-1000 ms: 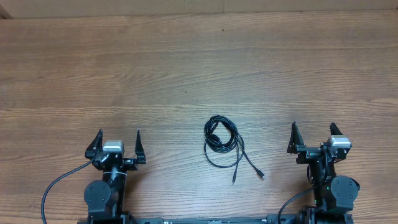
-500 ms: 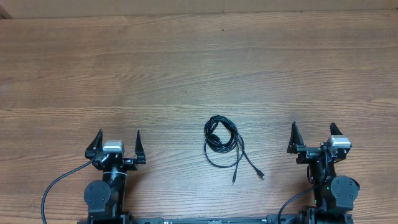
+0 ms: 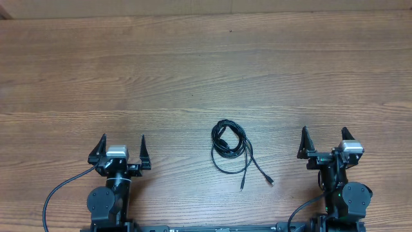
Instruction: Untangle cables
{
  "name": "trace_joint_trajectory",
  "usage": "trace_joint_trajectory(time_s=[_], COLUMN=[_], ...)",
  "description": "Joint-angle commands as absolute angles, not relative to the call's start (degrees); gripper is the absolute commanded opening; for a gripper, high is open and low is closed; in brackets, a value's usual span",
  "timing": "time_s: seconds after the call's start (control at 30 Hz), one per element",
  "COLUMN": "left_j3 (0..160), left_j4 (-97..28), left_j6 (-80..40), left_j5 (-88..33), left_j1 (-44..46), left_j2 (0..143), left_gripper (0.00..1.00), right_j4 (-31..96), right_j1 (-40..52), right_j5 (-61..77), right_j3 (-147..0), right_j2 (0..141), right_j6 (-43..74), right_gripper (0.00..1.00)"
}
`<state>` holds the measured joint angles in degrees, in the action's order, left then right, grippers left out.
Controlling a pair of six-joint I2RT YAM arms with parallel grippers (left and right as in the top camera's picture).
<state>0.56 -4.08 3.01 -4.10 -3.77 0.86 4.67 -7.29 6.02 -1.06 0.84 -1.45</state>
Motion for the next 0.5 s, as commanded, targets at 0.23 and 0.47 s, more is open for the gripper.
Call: trace_joint_trajectory(time_s=[0.23, 0.47], left_j3=[0.3, 1.5], left_j4=[3.9, 6.4], left_j6=[3.4, -1.0], left_j5=[-4.3, -8.5], left_j1=[-4.1, -4.1], left_j2=[0.3, 0.3], left_gripper=[0.99, 0.99], right_j4=[4.4, 4.4], right_j1=[-6.8, -6.8], right_j5=[6.2, 6.2], right_j3=[-0.4, -0.4], right_j2=[0.2, 0.2], right_j6=[-1.1, -1.1], right_gripper=[1.00, 1.00])
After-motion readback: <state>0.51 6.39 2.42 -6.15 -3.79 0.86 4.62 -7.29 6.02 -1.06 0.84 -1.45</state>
